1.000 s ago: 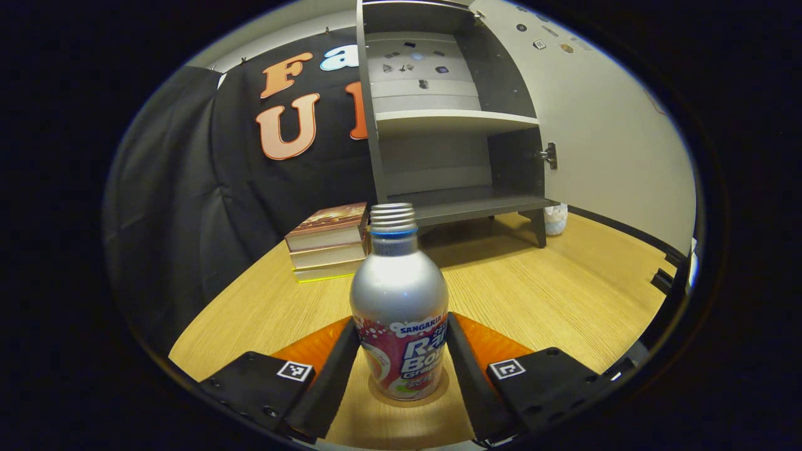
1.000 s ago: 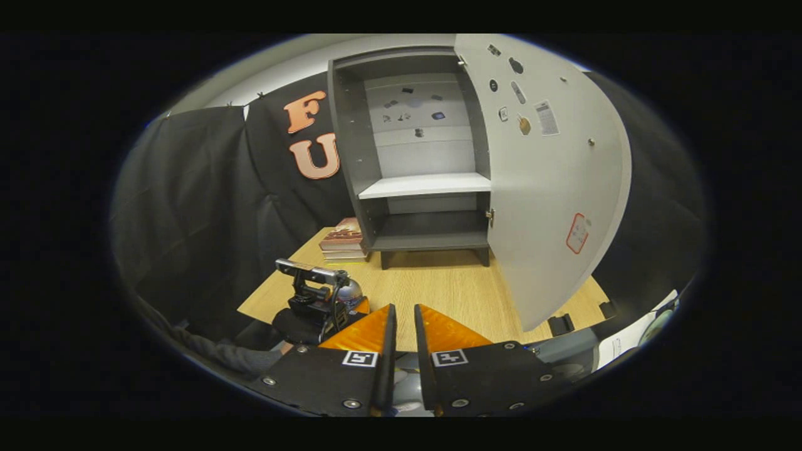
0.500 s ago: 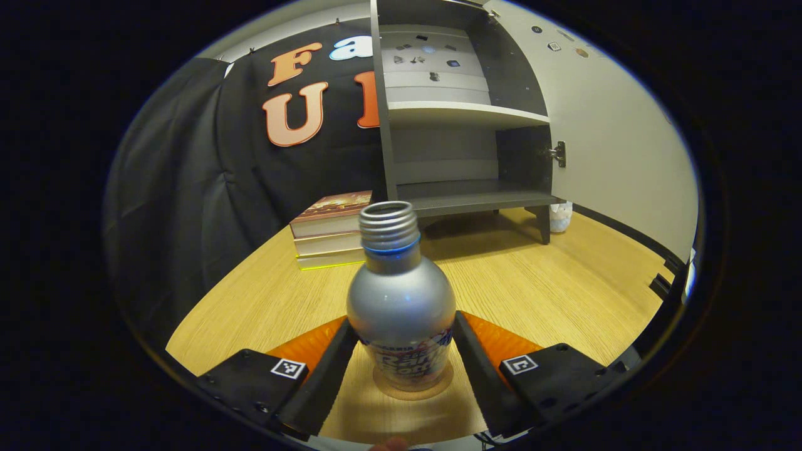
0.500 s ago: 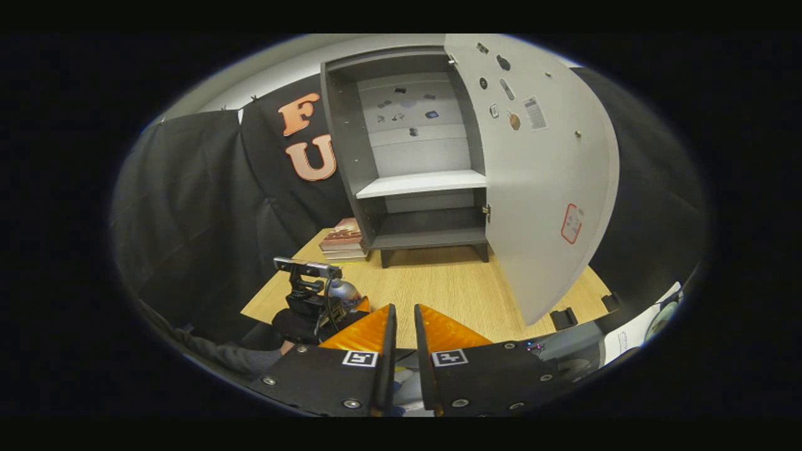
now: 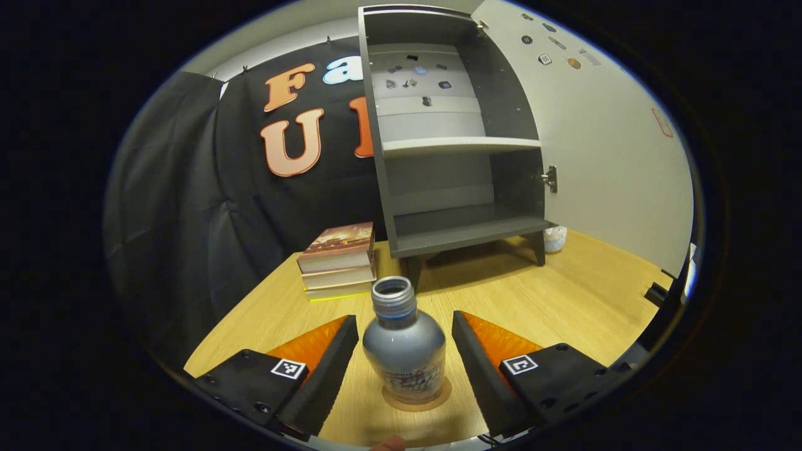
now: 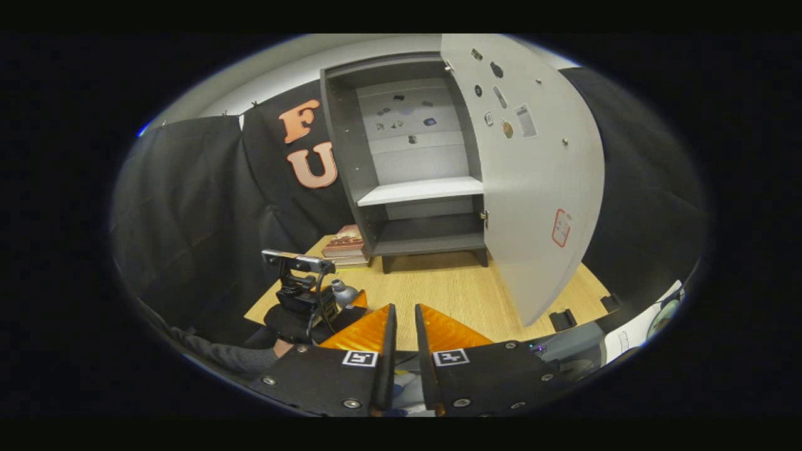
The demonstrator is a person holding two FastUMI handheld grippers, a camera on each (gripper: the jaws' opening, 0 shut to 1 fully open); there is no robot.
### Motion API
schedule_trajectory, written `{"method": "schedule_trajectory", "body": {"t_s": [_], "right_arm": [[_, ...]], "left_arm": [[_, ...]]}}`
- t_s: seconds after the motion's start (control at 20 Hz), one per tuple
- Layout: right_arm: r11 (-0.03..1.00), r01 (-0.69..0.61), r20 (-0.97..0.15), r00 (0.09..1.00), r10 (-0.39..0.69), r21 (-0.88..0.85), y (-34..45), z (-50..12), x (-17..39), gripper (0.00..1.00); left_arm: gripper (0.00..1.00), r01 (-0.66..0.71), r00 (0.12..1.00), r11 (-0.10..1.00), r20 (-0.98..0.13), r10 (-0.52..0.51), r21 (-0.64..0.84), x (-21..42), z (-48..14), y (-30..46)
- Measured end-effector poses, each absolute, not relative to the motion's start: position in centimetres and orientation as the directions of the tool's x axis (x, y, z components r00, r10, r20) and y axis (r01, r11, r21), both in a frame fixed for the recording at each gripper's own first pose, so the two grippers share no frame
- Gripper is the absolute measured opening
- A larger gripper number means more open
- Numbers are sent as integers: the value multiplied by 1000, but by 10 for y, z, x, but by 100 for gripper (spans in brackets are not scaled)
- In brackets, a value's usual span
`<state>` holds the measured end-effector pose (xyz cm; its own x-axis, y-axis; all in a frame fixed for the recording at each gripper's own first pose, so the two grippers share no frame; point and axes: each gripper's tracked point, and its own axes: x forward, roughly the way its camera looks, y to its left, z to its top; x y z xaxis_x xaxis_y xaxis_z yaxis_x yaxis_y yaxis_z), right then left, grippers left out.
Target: Open the cabinet door with the right hand, grasp the bottle in the cabinet with the left hand and place it on the coaster, then close the cabinet door with the right hand.
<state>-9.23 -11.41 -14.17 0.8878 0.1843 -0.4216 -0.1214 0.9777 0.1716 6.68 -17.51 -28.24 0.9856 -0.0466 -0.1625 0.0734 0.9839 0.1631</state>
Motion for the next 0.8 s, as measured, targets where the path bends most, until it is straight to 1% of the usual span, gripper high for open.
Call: {"method": "schedule_trajectory", "body": {"t_s": [0.05,0.1,0.25,0.3,0.35,0.4,0.5,0.55,0.6,0.7,0.75,0.8], "right_arm": [[977,-120,-411,893,183,176,-116,-136,-95,23],[977,-118,-397,900,180,176,-119,-131,-94,18],[983,-97,-335,931,144,153,-140,-107,-88,18],[984,-89,-313,941,133,152,-148,-96,-85,18],[985,-78,-284,951,119,152,-158,-83,-83,18],[986,-69,-257,960,106,150,-168,-72,-82,18],[991,-52,-214,974,78,126,-191,-53,-80,17],[993,-40,-195,979,61,110,-204,-45,-77,27],[994,-25,-181,983,43,102,-217,-38,-75,18],[995,-8,-137,990,22,104,-235,-20,-79,25],[995,6,-119,993,6,100,-248,-14,-78,27],[996,25,-106,994,-15,91,-264,-8,-79,26]], "left_arm": [[98,68,989,984,-137,-46,164,66,-268,-175],[98,68,992,985,-115,-50,160,64,-252,-176],[98,72,997,986,-33,-67,152,55,-202,-181],[98,83,996,985,-19,-81,150,50,-187,-185],[100,97,995,984,-7,-97,149,46,-174,-189],[98,112,994,982,2,-113,150,42,-162,-193],[98,128,991,982,19,-132,142,35,-138,-199],[94,140,989,981,26,-144,133,32,-128,-204],[98,150,988,980,25,-154,129,30,-121,-207],[98,166,985,978,24,-170,127,27,-108,-215],[98,172,984,977,18,-176,127,27,-103,-218],[98,177,983,977,16,-180,122,27,-99,-220]]}}
